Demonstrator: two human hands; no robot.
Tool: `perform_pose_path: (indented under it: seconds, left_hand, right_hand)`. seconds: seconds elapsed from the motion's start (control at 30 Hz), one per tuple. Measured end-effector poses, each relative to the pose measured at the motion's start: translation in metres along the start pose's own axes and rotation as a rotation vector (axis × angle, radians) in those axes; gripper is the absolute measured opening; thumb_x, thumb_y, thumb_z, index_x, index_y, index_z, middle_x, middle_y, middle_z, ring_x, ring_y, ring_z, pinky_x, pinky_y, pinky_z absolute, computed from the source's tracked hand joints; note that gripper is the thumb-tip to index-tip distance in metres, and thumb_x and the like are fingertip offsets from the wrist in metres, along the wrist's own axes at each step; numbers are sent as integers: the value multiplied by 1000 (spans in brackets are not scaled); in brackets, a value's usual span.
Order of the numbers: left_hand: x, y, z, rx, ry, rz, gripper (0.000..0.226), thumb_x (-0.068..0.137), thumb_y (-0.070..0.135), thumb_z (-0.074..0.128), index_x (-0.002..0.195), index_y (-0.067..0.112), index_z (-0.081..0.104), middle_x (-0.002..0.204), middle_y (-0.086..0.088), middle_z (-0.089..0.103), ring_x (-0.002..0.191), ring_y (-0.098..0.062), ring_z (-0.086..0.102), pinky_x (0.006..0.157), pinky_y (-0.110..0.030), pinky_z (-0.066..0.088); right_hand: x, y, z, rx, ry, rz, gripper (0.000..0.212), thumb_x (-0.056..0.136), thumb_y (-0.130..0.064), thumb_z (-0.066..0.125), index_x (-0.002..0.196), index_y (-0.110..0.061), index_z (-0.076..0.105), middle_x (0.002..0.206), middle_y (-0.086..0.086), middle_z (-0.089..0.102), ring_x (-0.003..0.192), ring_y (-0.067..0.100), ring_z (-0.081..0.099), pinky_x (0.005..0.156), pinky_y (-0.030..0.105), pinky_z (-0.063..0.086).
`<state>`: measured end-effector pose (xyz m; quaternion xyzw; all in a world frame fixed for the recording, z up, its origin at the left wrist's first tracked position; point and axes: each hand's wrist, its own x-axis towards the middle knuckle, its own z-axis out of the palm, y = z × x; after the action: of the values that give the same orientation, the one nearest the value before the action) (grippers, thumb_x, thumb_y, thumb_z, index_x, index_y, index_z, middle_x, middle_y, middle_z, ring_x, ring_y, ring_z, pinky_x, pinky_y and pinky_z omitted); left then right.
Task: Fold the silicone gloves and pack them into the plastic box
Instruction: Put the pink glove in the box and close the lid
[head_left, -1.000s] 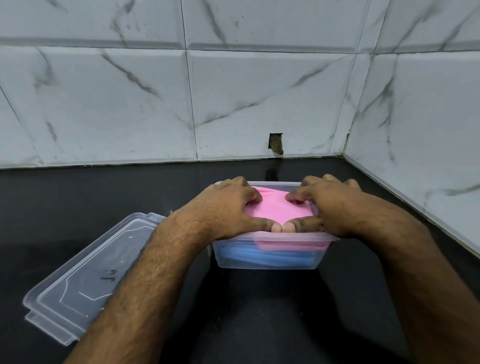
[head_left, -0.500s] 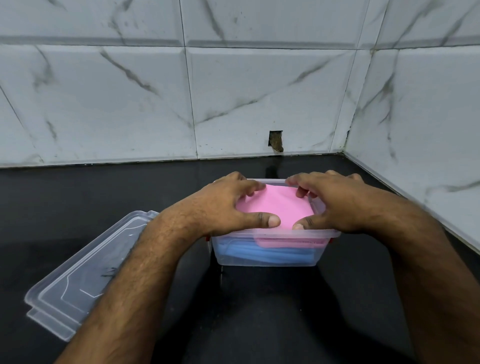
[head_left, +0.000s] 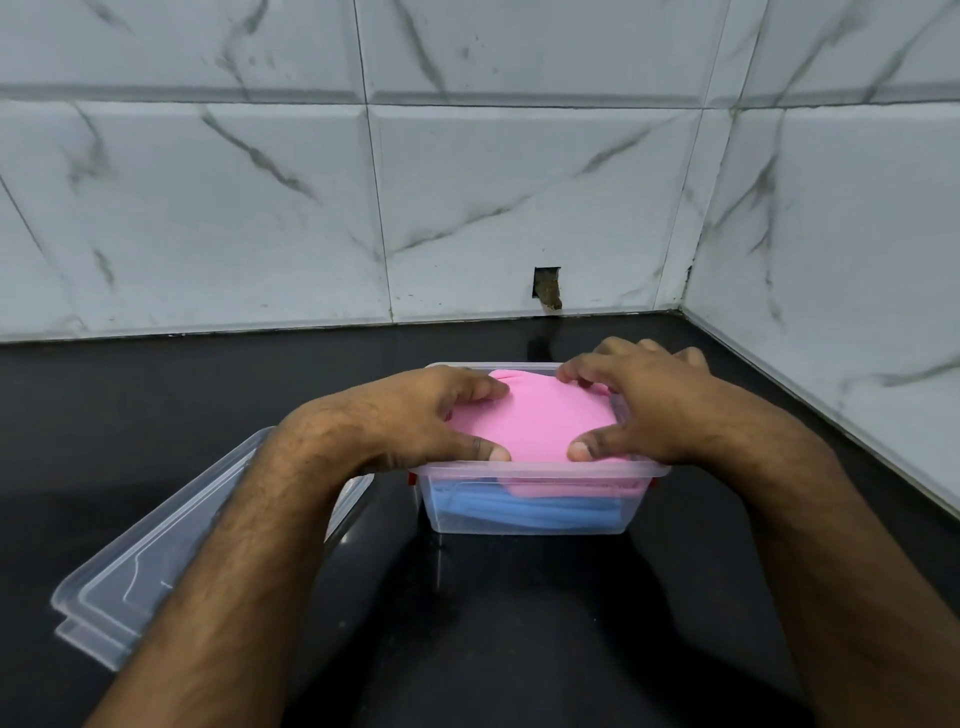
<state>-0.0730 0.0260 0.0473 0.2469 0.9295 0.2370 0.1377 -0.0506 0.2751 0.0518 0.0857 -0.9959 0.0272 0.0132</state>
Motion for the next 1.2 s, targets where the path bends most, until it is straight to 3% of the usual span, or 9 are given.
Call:
perform_pose_path:
  seconds: [0.2, 0.33, 0.43, 0.63, 0.73, 0.87, 1.0, 1.1, 1.2]
  left_hand:
    - [1, -1, -1, 6, -2, -43, 83, 85, 33, 84, 154, 49, 40, 163, 22, 34, 148, -10, 37, 127, -41, 27]
    - [3, 2, 2, 47, 23, -44, 88, 84, 30, 85, 155, 50, 37, 161, 23, 33, 133, -4, 38, 115, -27, 30]
    - [4, 2, 3, 72, 40, 0, 87, 85, 28, 84, 156, 44, 36, 159, 25, 34, 133, -4, 40, 108, -22, 28]
    - [1, -2, 2, 34, 129, 80, 76, 84, 33, 85, 150, 38, 49, 144, 24, 46, 126, 0, 46, 100, -19, 34]
    - [4, 1, 4, -47, 306, 117, 56, 83, 43, 82, 135, 33, 64, 126, 17, 57, 110, 2, 56, 90, -15, 43]
    - [9, 5, 9, -47, 572, 216, 35, 92, 47, 72, 121, 28, 73, 108, 14, 62, 96, -2, 61, 82, -21, 49]
    - [14, 6, 18, 120, 757, 262, 32, 99, 49, 62, 114, 25, 76, 103, 10, 65, 97, -11, 62, 84, -38, 53]
    - [11, 10, 20, 118, 975, 322, 28, 103, 41, 60, 100, 19, 78, 91, 4, 67, 85, -19, 63, 76, -41, 51]
    - [5, 17, 25, 181, 1081, 354, 39, 105, 40, 54, 86, 13, 76, 79, -1, 65, 75, -23, 61, 71, -41, 46]
  right_hand:
    - [0, -2, -1, -63, -71, 24, 83, 80, -70, 67, 153, -54, 30, 147, -15, 42, 135, 17, 34, 105, 46, 24]
    - [-1, -4, -1, -66, -80, 31, 83, 81, -70, 66, 154, -52, 30, 145, -13, 42, 135, 19, 34, 109, 48, 24]
    - [-2, -1, -1, -25, -71, 15, 83, 81, -71, 66, 154, -51, 31, 143, -13, 42, 133, 18, 35, 107, 46, 26]
    - [-1, -3, -7, 94, 90, -1, 60, 88, -64, 63, 143, -44, 50, 130, -14, 54, 122, 12, 45, 101, 41, 28]
    - [1, -8, -7, 141, 190, -10, 54, 90, -62, 62, 140, -43, 54, 131, -15, 57, 124, 11, 48, 106, 43, 29]
    - [4, -14, -5, 159, 286, -27, 47, 93, -59, 61, 136, -40, 59, 131, -13, 57, 129, 14, 46, 105, 44, 28]
    - [7, -16, 3, 220, 432, -28, 34, 96, -53, 60, 123, -34, 69, 119, -10, 63, 118, 15, 53, 102, 43, 30]
    - [3, -16, 9, 318, 571, -31, 31, 99, -51, 56, 109, -27, 74, 102, -8, 65, 100, 16, 59, 96, 42, 40]
    - [-14, -13, 20, 452, 694, -41, 33, 103, -47, 53, 103, -22, 75, 96, -6, 66, 92, 17, 59, 91, 51, 49]
